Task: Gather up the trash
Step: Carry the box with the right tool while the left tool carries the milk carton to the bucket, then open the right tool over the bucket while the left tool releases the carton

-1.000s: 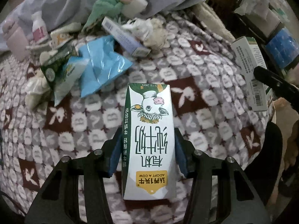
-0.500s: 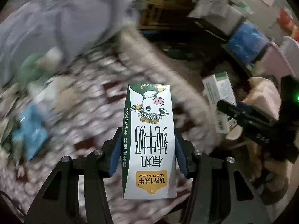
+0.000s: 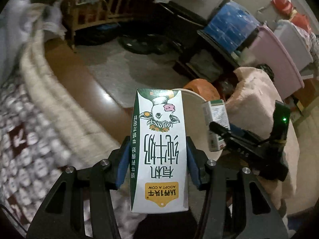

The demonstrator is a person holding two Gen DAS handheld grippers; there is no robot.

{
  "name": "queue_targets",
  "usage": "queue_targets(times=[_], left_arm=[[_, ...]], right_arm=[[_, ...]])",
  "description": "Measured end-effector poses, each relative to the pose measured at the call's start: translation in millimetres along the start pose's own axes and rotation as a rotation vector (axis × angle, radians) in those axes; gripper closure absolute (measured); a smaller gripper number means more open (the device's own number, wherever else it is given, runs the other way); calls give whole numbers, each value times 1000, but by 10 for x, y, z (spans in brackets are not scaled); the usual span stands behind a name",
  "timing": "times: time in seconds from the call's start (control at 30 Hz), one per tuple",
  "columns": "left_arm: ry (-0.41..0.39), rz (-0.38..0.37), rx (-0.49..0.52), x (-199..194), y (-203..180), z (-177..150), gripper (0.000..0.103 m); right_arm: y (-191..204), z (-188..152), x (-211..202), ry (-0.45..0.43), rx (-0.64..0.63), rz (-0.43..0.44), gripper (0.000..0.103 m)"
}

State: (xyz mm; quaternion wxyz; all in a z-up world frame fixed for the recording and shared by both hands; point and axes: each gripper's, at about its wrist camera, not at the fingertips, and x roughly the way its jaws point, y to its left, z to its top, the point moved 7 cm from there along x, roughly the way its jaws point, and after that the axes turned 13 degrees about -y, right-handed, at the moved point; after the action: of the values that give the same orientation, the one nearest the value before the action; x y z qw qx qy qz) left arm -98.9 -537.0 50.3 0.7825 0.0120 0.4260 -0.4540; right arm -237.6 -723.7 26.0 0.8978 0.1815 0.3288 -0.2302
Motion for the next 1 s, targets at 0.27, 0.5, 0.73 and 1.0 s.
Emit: queue_targets(times=[0.27,0.5,0.73,1.0], left_arm=[[42,-38,27,417,-299,90,53],[51,-73,17,659,-449,154,53],[61,-105,-7,817,-528,161,53],[52,-159,-64,934,-606,180,37]], right_arm=[[-258,-45,193,24,49,-21,51],[-383,-85,291,35,67,-28,51],[-498,-116,348,44,86,-41,51],[-565,-102,362,28,92,-71,50]])
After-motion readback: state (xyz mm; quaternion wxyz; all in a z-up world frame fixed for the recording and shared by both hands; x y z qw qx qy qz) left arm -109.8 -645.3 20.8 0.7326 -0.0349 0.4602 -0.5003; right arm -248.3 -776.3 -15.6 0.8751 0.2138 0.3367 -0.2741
